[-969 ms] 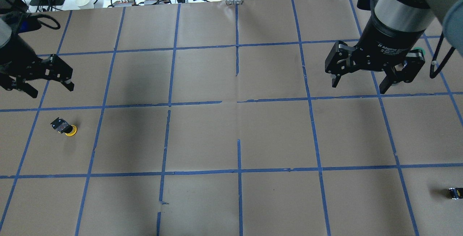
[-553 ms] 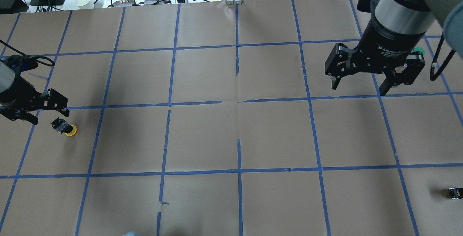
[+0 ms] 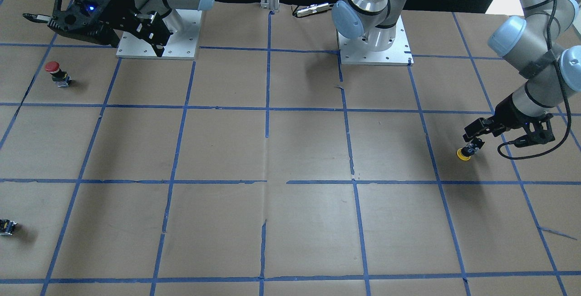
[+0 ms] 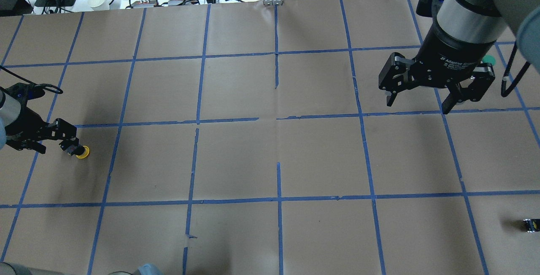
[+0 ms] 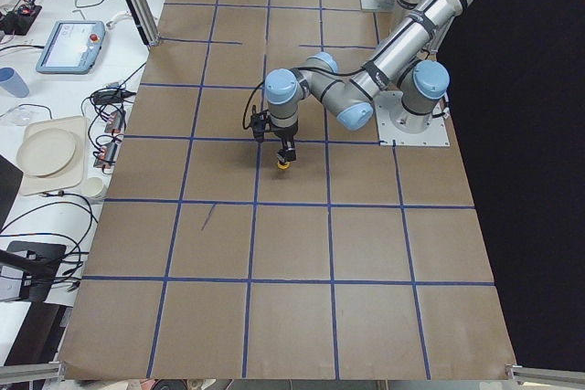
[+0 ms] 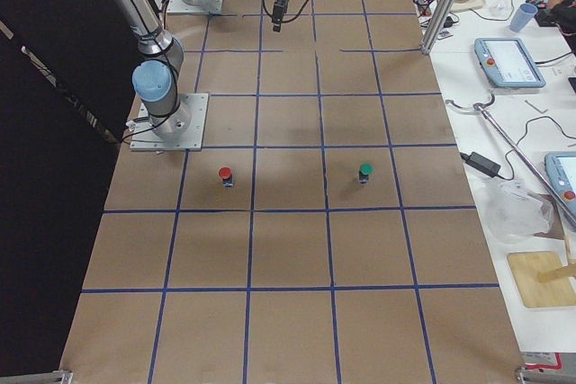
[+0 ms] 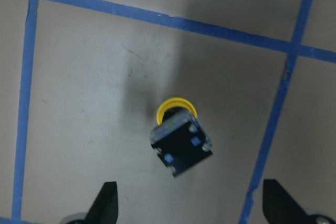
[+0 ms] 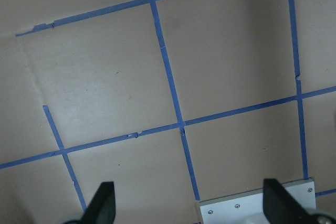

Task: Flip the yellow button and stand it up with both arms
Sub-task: 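Close the left gripper on the button's black body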

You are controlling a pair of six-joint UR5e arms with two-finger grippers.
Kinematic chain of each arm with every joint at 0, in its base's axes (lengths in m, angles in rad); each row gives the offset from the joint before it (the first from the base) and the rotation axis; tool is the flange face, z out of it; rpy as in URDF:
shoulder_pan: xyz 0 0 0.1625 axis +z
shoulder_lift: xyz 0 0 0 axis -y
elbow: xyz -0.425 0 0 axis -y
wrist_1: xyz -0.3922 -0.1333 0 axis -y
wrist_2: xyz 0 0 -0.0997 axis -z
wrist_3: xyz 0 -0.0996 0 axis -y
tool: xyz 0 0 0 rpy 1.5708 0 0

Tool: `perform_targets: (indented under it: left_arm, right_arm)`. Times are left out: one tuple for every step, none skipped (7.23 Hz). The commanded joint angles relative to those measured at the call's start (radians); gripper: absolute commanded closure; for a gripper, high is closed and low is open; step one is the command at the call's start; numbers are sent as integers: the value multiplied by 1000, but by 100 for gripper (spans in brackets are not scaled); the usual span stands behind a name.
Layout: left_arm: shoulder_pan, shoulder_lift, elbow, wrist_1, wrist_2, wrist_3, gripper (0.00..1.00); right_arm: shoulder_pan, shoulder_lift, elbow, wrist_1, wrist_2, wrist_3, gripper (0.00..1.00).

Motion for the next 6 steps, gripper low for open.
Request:
perform_targets:
  left_arm:
    - [3, -16, -28, 41, -1, 4, 3]
    - [3, -16, -19, 55, -10, 9, 3]
    - [3, -16, -26, 55, -18, 9, 3]
    - [3, -16, -29, 63, -33, 10, 5]
    - [3, -25, -26, 79, -39, 10, 5]
    - [3, -38, -28, 105, -40, 13, 8]
  right_arm:
    - [0, -3, 1, 0, 3, 0, 0]
    - [0, -1, 1, 0, 1, 0, 0]
    - [0, -3, 1, 0, 3, 0, 0]
    - [0, -3, 2, 0, 3, 0, 0]
    - [0, -3, 1, 0, 3, 0, 0]
    - [0, -3, 1, 0, 3, 0, 0]
